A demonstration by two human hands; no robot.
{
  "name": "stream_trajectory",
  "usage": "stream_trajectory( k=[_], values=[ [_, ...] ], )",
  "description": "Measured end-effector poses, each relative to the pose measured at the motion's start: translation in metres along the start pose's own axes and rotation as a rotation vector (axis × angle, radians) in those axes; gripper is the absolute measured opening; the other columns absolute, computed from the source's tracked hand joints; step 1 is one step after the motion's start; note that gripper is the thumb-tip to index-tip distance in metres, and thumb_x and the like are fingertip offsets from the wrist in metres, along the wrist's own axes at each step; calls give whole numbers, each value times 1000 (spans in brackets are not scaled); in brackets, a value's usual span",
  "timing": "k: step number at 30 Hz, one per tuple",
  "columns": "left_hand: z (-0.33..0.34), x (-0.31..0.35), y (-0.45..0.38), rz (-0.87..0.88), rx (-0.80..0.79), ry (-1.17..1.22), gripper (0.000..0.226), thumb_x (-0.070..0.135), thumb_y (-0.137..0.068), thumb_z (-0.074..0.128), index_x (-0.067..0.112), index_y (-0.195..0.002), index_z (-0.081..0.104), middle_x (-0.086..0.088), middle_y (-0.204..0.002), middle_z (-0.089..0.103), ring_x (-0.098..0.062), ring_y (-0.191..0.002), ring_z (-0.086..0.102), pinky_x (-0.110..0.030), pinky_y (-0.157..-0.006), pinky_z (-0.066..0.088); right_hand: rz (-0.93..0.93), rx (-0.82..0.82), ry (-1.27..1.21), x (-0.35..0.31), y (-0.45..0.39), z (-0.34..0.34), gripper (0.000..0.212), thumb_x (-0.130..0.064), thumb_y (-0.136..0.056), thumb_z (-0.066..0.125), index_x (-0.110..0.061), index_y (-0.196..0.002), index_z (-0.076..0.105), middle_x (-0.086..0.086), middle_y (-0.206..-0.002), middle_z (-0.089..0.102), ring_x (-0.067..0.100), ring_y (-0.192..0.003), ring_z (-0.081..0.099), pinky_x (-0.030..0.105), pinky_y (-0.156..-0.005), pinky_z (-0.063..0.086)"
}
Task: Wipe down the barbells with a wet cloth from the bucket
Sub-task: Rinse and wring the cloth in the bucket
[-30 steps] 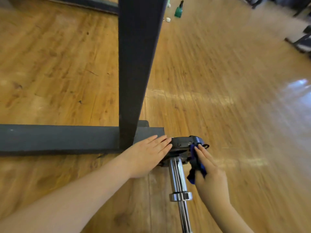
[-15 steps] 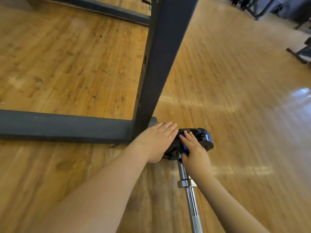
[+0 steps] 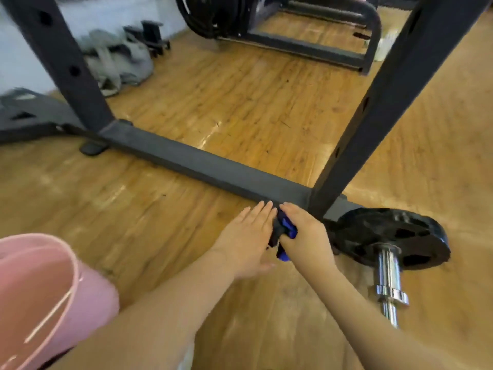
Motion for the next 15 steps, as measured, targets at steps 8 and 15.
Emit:
stream_trajectory(
  k=[8,15],
  values=[
    [2,-72,63,-252,141,209,98,65,-88,38,8,-149,-14,-8,-158,-15,-18,-145,-15,-33,-118,-6,-136,-52,-61,-83,-9,59,53,1,-82,59,-16,-132,53,-4,-131,56,8,-120,48,11,-100,30],
    [-11,-172,162,-519,257,281,108,54,-82,57,7,-148,-14,-8,-158,-17,-17,-145,-14,-31,-118,-6,-433,-177,-240,-224,1,126,29,2,-77,56,-12,-102,63,-9,-86,61,3,-79,53,1,-71,35]
  ],
)
Point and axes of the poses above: each hand's wrist, its own y-axis away from the middle knuckle, its own z-axis out of the palm, x = y × z, the point moved 7 cm from there along -y, towards the middle knuckle
